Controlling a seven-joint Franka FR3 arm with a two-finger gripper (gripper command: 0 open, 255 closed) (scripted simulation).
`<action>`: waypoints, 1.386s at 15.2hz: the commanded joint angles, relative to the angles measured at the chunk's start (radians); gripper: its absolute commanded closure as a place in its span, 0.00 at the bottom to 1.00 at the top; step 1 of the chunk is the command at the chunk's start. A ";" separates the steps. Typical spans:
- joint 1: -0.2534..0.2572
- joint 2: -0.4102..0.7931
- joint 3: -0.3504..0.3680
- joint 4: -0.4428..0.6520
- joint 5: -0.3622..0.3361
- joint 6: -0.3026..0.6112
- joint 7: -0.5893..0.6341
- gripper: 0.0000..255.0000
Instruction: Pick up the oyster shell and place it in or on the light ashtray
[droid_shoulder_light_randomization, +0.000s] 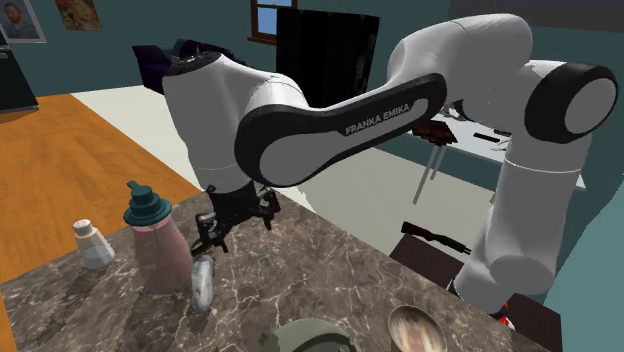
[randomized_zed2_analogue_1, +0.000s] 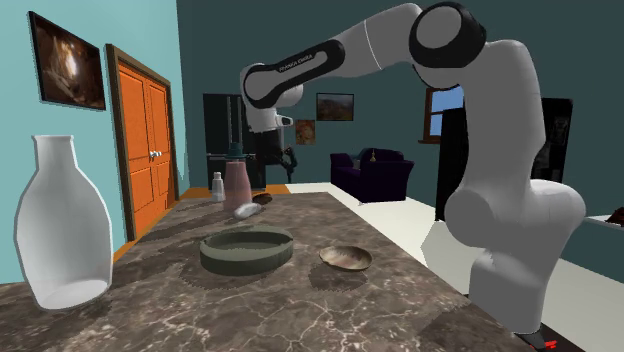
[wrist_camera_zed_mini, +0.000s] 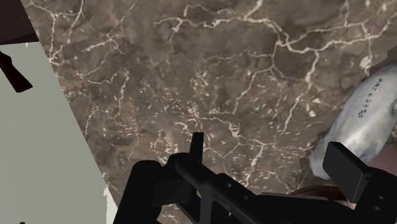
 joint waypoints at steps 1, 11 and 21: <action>0.052 0.100 -0.004 0.082 -0.055 -0.027 0.071 0.00; 0.215 0.368 -0.062 0.327 -0.168 -0.086 0.193 0.00; 0.201 0.367 -0.064 0.276 -0.172 -0.038 0.200 0.00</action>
